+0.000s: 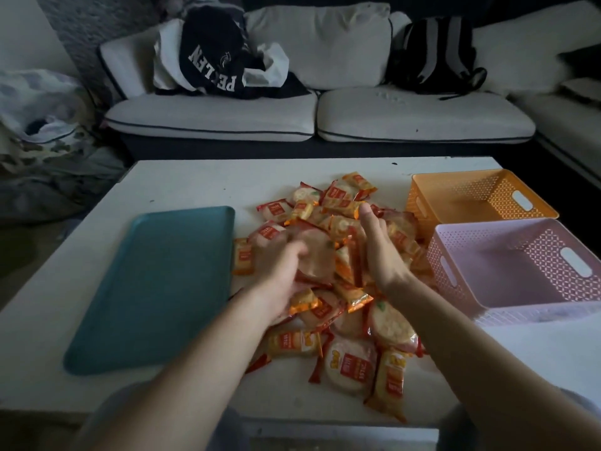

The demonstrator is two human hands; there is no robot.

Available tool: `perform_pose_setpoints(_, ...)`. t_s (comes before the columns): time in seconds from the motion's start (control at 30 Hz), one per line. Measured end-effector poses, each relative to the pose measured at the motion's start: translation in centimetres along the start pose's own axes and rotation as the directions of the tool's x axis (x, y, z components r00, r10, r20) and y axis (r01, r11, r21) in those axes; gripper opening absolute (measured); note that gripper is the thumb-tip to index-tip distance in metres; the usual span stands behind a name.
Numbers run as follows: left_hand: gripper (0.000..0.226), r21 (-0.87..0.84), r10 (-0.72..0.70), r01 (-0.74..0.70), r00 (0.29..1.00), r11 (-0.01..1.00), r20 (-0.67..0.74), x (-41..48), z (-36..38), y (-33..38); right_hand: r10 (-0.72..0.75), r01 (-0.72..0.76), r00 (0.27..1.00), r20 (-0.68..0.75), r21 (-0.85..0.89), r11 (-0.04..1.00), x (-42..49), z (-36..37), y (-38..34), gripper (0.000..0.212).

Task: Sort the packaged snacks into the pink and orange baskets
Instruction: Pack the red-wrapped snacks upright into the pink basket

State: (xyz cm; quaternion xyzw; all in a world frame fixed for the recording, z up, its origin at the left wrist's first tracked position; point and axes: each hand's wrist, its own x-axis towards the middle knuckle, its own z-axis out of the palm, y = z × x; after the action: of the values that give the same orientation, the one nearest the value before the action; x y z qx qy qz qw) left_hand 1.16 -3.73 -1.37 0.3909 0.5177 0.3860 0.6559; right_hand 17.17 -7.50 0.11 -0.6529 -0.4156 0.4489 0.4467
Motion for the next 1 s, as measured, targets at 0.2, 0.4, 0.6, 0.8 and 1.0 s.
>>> perform_pose_setpoints(0.2,0.065,0.126,0.026,-0.042,0.991,0.991,0.131,-1.6,1.1,-1.1,0.142,-0.149,0.985,0.093,0.071,0.986,-0.3,1.8,-0.6,0.032)
perform_pose_setpoints(0.4,0.052,0.518,0.051,-0.030,0.998,0.855,-0.028,-0.6,-4.7,-0.7,0.032,0.157,0.971,0.236,-0.736,0.659,-1.4,-5.7,2.6,0.028)
perform_pose_setpoints(0.6,0.061,0.715,0.022,0.014,0.999,0.699,-0.040,-0.5,-8.5,-1.5,0.154,0.213,0.952,0.263,-0.936,0.280,-2.1,-6.2,7.5,0.100)
perform_pose_setpoints(0.8,0.053,0.767,-0.016,0.003,1.000,0.641,0.009,-0.3,-8.1,-1.7,-0.048,0.142,0.989,0.136,-0.978,0.152,-2.9,-5.0,5.1,0.066)
perform_pose_setpoints(1.0,0.063,0.750,-0.008,-0.009,1.000,0.662,0.020,-0.3,-8.0,0.0,0.036,0.328,0.905,0.423,-0.751,0.573,-3.5,-5.3,2.8,0.026)
